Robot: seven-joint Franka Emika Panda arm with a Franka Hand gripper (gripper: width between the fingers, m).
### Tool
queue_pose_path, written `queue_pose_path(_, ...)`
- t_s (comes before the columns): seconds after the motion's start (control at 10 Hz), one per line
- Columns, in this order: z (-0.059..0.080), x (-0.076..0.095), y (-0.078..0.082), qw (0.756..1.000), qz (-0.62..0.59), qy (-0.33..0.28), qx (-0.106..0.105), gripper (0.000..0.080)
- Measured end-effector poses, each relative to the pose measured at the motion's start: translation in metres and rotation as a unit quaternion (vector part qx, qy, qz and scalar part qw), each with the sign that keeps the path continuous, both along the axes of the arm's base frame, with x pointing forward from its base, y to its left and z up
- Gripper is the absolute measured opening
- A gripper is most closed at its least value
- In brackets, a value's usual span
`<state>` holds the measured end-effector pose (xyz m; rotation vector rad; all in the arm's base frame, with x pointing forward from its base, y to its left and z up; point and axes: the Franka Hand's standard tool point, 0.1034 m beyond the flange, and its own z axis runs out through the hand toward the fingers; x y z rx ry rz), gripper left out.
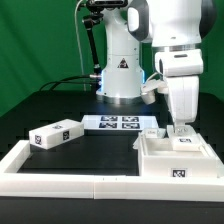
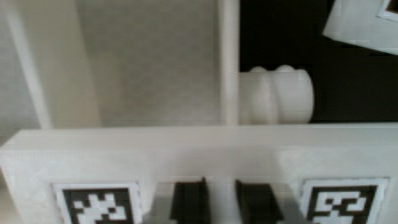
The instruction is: Assemble cabinet
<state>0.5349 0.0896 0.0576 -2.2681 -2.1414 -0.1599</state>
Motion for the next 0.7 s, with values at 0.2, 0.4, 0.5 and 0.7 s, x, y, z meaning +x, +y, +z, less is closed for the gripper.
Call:
queue_pose_path(0.2, 0.0, 0.009, -0.001, 1.0, 0.005, 0.001, 0.0, 0.007)
queue_pose_path(0.4, 0.001, 0.038, -0.003, 1.0, 0.011, -0.002, 0.002, 0.007)
queue_pose_path(0.5, 0.001, 0.047, -0.003, 1.0, 0.013, -0.006, 0.004, 0.007)
queue_pose_path(0.7, 0.001, 0.057, -0.003, 1.0, 0.012, -0.01, 0.007, 0.0071)
